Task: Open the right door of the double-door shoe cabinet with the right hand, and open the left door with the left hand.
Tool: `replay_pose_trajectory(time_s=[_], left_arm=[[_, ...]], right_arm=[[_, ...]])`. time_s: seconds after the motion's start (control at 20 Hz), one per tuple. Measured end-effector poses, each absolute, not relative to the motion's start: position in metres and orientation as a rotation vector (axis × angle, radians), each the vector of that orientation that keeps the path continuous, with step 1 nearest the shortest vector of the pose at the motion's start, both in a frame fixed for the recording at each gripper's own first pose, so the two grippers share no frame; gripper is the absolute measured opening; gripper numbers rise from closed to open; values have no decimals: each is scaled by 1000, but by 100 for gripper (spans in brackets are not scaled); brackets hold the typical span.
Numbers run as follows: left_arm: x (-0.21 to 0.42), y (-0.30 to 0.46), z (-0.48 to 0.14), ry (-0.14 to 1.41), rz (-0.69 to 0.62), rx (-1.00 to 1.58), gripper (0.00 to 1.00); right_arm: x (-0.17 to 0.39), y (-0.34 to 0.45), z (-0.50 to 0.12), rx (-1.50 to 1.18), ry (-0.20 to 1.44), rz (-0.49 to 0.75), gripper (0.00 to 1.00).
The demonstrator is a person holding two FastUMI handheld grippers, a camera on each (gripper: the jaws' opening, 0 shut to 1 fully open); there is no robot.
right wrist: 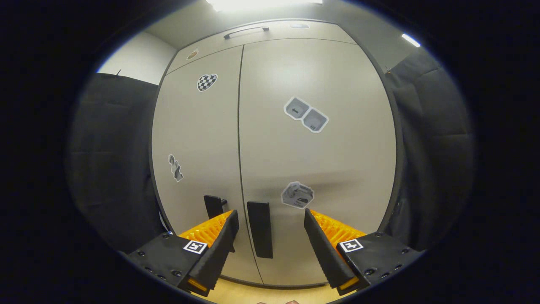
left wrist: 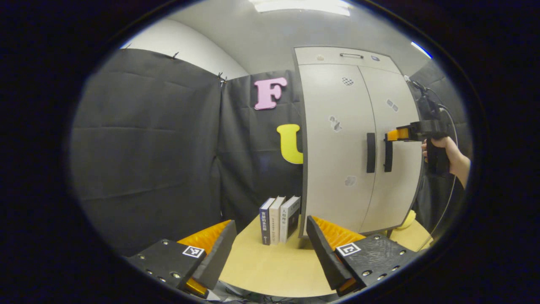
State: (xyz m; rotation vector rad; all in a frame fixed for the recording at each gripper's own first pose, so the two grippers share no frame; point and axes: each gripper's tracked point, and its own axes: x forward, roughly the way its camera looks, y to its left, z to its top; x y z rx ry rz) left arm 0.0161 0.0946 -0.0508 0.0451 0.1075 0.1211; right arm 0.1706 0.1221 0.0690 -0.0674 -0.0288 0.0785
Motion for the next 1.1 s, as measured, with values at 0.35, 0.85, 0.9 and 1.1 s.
replay_pose_trajectory(time_s=[0.35, 0.85, 0.9, 1.1], left_arm=[[7, 135, -75, 145, 194, -48, 98], [3, 145, -84, 151, 201, -33, 96], [3, 146, -86, 155, 199, -32, 96], [3, 150, -92, 160, 185, -22, 97]], right_arm=[[193, 127, 59, -82, 20, 34, 98], [219, 130, 33, -98, 105, -6, 84], [217, 129, 34, -91, 104, -17, 70], [218, 132, 31, -11, 117, -17, 36]])
